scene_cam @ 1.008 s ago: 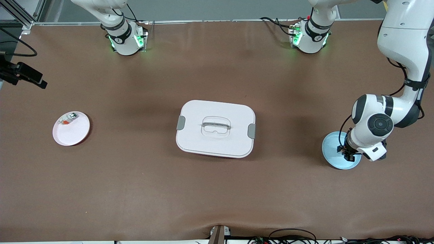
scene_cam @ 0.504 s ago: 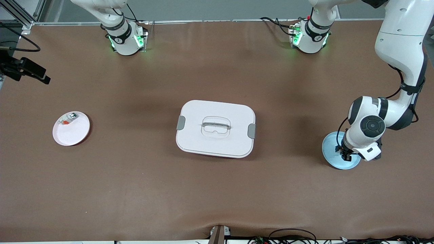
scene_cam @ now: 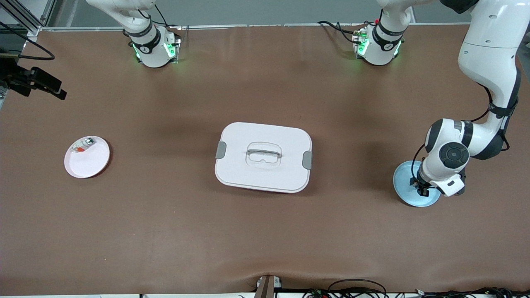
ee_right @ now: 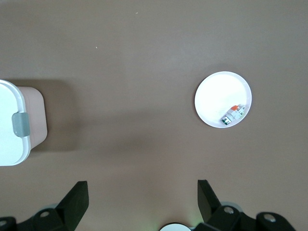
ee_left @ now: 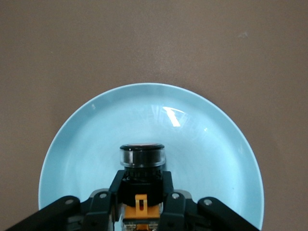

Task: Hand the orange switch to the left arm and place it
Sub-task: 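Lower the switch onto the light-blue plate with the left gripper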

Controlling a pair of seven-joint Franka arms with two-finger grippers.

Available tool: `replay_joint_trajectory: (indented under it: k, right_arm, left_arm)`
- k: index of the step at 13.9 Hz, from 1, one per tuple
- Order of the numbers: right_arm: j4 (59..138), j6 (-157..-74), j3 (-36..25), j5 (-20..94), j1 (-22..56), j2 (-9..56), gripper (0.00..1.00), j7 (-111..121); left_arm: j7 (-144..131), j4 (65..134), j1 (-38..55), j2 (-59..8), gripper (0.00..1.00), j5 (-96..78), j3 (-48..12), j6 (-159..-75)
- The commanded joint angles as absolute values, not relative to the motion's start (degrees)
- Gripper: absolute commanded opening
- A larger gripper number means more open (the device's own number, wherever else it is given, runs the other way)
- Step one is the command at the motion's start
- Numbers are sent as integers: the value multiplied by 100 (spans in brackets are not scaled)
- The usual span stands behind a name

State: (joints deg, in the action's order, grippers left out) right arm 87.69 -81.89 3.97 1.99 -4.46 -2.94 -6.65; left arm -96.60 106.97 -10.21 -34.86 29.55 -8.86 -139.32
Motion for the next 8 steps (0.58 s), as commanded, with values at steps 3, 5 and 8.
replay_joint_trajectory:
  k: [3,5,8]
  right_arm:
    - [8877,-8156,-17,211,-27,-439,100,-765]
    - [8886,-8156,-140,211,61,-439,100,-765]
    - [8938,-8165,-141,211,62,-474,100,-765]
  left_arm:
    - [-9782,10731,-1090,-3472,3,3138,-923,-14019]
    - [-9782,10731,-1107,-3472,10,3146,-923,-14019]
    - [-9773,10723,-1107,-3472,41,3146,-923,-14019]
